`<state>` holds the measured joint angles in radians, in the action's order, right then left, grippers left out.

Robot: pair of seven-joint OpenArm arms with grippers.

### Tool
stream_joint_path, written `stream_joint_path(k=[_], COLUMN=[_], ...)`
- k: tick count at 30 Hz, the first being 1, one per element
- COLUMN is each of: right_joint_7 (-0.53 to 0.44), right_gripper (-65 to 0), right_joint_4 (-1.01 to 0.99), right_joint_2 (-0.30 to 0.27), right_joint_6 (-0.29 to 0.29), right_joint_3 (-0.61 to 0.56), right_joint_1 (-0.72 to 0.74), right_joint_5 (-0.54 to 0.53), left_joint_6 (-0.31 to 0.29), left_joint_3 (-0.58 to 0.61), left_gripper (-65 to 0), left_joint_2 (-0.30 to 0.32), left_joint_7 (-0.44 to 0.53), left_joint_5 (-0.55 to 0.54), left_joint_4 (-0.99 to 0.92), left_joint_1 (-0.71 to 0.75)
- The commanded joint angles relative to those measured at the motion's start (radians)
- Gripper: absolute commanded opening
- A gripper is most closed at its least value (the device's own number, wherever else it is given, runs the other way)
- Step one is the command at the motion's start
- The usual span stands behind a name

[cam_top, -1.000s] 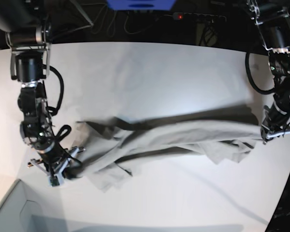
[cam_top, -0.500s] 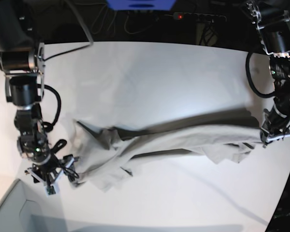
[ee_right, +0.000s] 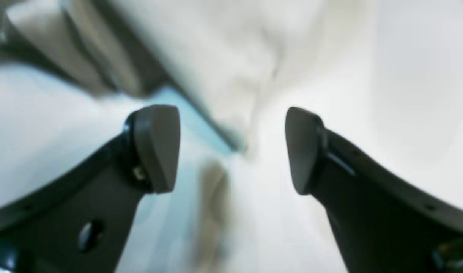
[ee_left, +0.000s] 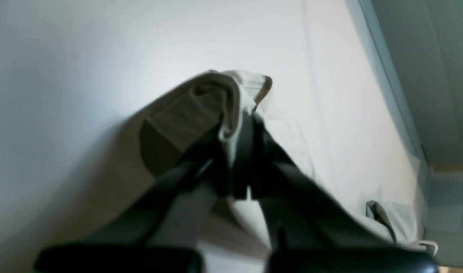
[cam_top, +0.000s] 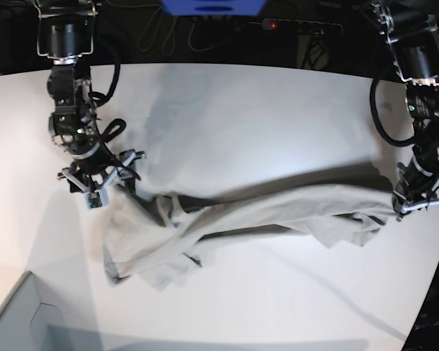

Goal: Layout the t-shirt on the table in an organized manner, then fold the t-shirt properly
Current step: 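Lower the shirt and drag the right gripper back toward the shirt body, then hold the shirt with both grippers and stretch it between them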

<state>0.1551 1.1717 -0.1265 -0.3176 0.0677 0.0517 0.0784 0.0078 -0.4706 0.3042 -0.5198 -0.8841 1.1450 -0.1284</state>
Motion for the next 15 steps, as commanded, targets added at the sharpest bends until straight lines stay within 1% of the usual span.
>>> stream_joint_path(k=[1,4,7,8,9,11,13,14,15], right_joint_7=[-0.033,-0.035,-0.035,-0.035,-0.035,-0.035,-0.035,-0.035,-0.030], right_gripper=[-21.4,-21.6,-22.2,-23.5,-26.6,-36.0,-50.6,-59.1,-65.0], right_joint_4=[0.003,-0.052,-0.123,-0.132,-0.134,-0.134,-0.134,-0.129,-0.129], right_joint_2=[0.001,0.012,0.011,0.011,0.009,0.009,0.009,0.008,0.008], right_joint_6=[0.005,0.005,0.005,0.005,0.005,0.005,0.005,0.005,0.005], right_joint_3=[-0.001,0.002,0.002,0.002,0.002,0.004,0.005,0.005,0.007], right_joint_1=[0.024,0.049,0.090,0.099,0.104,0.109,0.110,0.116,0.118], right_joint_5=[-0.009,-0.009,-0.007,-0.007,-0.009,-0.007,-0.007,-0.007,-0.007], left_joint_6=[-0.009,-0.009,-0.009,-0.009,-0.009,-0.009,-0.009,-0.009,-0.009], left_joint_3=[-0.004,-0.004,-0.004,-0.004,-0.004,-0.004,-0.004,-0.004,-0.004], left_gripper=[-64.9,-64.9,-64.9,-64.9,-64.9,-64.9,-64.9,-64.8,-64.8], left_joint_2=[0.019,0.019,0.017,0.017,0.017,0.017,0.017,0.017,0.017], left_joint_7=[0.017,0.017,0.017,0.017,0.017,0.017,0.017,0.017,0.017], left_joint_5=[-0.010,-0.010,-0.010,-0.010,-0.010,-0.010,-0.010,-0.010,-0.010], left_joint_4=[0.017,0.017,0.017,0.017,0.017,0.017,0.017,0.017,0.017], left_joint_1=[-0.018,-0.018,-0.017,-0.017,-0.015,-0.009,-0.004,-0.004,-0.004])
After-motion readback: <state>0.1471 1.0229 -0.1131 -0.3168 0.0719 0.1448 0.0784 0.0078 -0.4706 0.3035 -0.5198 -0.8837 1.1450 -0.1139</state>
